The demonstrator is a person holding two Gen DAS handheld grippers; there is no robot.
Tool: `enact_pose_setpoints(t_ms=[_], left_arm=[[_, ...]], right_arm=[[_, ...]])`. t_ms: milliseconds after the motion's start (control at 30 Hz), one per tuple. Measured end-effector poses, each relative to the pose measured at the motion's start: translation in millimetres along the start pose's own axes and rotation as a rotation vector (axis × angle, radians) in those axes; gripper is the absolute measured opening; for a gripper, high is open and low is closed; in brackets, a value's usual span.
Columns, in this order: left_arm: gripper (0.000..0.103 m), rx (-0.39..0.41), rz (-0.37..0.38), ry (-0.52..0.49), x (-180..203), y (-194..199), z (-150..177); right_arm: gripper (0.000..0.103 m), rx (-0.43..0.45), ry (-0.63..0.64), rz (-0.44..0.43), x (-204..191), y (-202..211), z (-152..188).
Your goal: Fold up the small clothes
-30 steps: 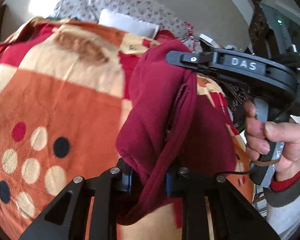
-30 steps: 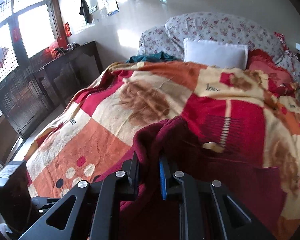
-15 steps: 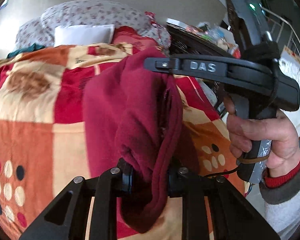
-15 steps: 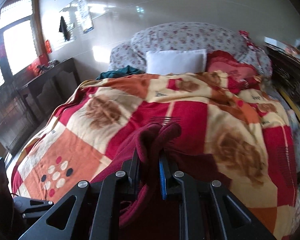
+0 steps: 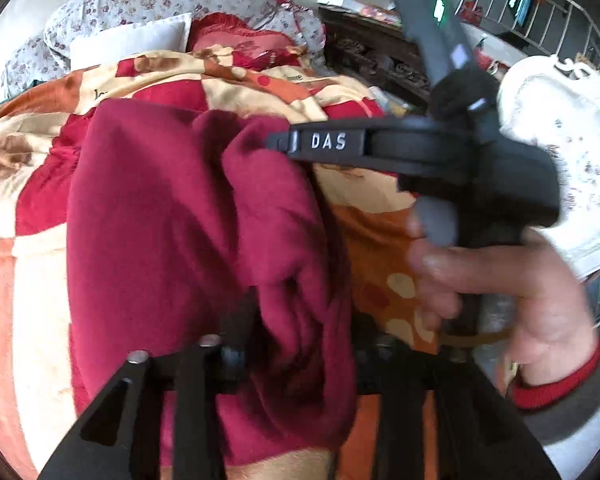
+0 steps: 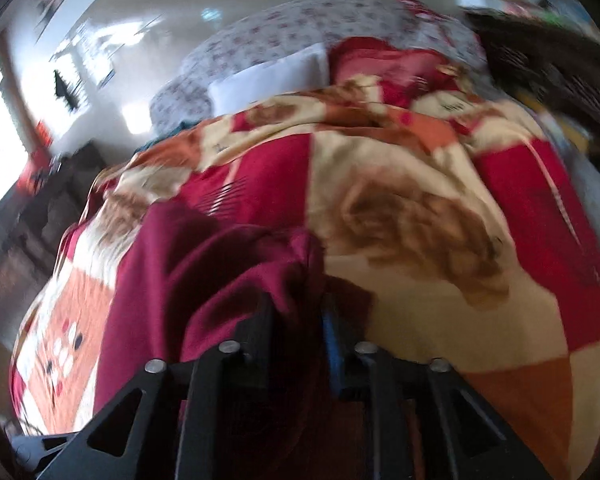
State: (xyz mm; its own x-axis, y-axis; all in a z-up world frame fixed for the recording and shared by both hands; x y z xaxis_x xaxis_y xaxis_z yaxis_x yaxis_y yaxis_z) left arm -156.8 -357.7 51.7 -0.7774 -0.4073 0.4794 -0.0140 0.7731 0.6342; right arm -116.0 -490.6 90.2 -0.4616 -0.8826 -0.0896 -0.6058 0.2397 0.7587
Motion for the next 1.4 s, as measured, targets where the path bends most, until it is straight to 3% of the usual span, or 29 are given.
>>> enact_pose_setpoints(t_ms=[67, 200, 300, 400, 433, 467, 500, 533, 700, 767, 800, 867, 967, 1000, 1033, 1100, 1167, 1267, 1333, 1400], left_arm=[[0.062, -0.016, 0.04, -0.016, 7.8, 10.9, 4.3], [0.065, 0.036, 0.022, -0.079, 8.4, 59.2, 15.6], [0.066, 0.081, -0.055, -0.08, -13.8, 87.5, 20.0], [0.066, 0.094, -0.154, -0.04, -45.2, 96.6, 23.8], [0.066, 0.09, -0.175, -0.021, -54.4, 94.6, 24.4], [0.066, 0.08, -0.193, -0.002, -64.3, 91.2, 27.7], [0.066, 0.067, -0.2, 0.006, -69.4, 89.3, 32.8], [0.066, 0.05, -0.208, 0.012, -75.0, 85.7, 37.7], [0.067, -0.006, -0.205, 0.036, -90.6, 61.9, 58.3], [0.067, -0.007, -0.201, 0.04, -91.6, 57.5, 57.7], [0.067, -0.004, -0.213, 0.029, -89.3, 58.9, 57.1], [0.067, 0.006, -0.233, -0.001, -84.1, 64.1, 55.2], [0.067, 0.039, -0.251, -0.014, -81.9, 76.8, 48.1], [0.068, 0.051, -0.25, -0.009, -81.1, 80.6, 45.7], [0.068, 0.064, -0.251, -0.001, -82.3, 83.7, 42.2], [0.071, 0.093, -0.261, 0.012, -85.1, 88.6, 33.8], [0.071, 0.104, -0.267, 0.022, -87.8, 90.1, 28.9], [0.071, 0.105, -0.277, 0.025, -90.1, 87.5, 23.0], [0.072, 0.106, -0.283, 0.02, -91.2, 84.0, 19.1], [0.072, 0.107, -0.286, 0.023, -93.1, 79.2, 14.0]], right_arm=[[0.029, 0.019, -0.018, 0.011, 10.1, 19.8, 2.1], [0.033, 0.061, 0.006, -0.054, -0.4, 66.5, 18.2], [0.053, 0.053, 0.025, -0.13, -24.7, 86.6, 41.1], [0.055, 0.007, 0.034, -0.171, -46.7, 84.8, 63.0], [0.054, -0.013, 0.052, -0.136, -51.1, 79.4, 73.2], [0.051, -0.01, 0.08, -0.096, -53.1, 76.2, 81.8], [0.029, 0.0, 0.113, -0.063, -54.2, 74.1, 88.8], [0.019, 0.007, 0.146, -0.026, -53.2, 72.3, 97.9], [0.018, -0.046, 0.089, 0.021, -24.9, 47.6, 120.8], [0.024, -0.057, 0.032, 0.018, -16.9, 47.0, 122.2], [0.032, -0.053, 0.006, 0.01, -14.5, 52.1, 120.8], [0.033, -0.022, -0.019, -0.011, -13.7, 67.6, 114.8], [0.034, 0.046, 0.005, 0.029, -17.5, 87.9, 102.5], [0.041, 0.058, 0.001, 0.029, -18.1, 89.8, 99.2], [0.059, 0.066, -0.011, 0.024, -18.9, 91.1, 96.5], [0.072, 0.081, -0.042, 0.015, -20.0, 89.9, 90.8], [0.072, 0.096, -0.022, 0.036, -24.8, 89.1, 85.8], [0.063, 0.166, 0.005, 0.096, -31.1, 96.8, 73.9], [0.04, 0.193, 0.022, 0.106, -36.4, 99.0, 66.4], [0.034, 0.188, 0.04, 0.092, -43.4, 96.8, 64.5]])
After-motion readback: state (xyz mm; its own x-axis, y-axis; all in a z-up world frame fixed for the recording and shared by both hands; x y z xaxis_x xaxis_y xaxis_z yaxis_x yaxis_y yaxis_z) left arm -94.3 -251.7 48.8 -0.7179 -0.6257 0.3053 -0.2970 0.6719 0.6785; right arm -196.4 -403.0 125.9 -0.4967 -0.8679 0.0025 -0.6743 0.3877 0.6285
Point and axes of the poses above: each gripper's, at about its wrist camera, not at the fingertips, and y roughly against the way its jaws point, x to its right, z to its underside, the point moved 7 cm from there along -y, roughly the way its jaws point, and after that the axes turned 15 degrees about z, right-handed, at the moved point
